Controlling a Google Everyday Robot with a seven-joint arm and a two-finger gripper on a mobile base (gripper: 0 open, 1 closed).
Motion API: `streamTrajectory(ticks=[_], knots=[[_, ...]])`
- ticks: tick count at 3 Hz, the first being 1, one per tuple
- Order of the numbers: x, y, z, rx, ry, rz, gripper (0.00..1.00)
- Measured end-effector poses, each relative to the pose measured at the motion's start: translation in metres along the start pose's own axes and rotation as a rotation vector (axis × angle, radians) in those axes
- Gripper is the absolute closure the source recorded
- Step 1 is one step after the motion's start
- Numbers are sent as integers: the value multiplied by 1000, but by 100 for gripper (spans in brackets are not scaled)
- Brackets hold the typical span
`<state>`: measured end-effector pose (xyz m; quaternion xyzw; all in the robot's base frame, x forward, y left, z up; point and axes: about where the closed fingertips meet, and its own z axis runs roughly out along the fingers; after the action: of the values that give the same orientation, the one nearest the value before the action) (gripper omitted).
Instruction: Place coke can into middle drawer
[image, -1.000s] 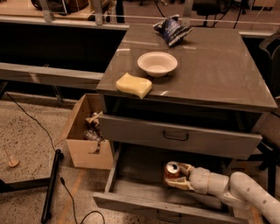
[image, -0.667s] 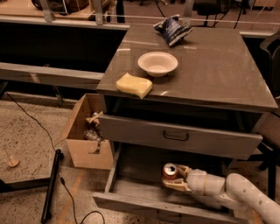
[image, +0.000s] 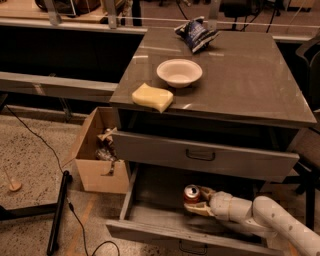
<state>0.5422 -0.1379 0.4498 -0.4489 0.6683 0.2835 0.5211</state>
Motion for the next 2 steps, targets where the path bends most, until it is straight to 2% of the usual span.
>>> streamTrajectory(ticks=[1,2], knots=[[5,3,8,3,8,16,13],[7,7,11,12,6,53,0]])
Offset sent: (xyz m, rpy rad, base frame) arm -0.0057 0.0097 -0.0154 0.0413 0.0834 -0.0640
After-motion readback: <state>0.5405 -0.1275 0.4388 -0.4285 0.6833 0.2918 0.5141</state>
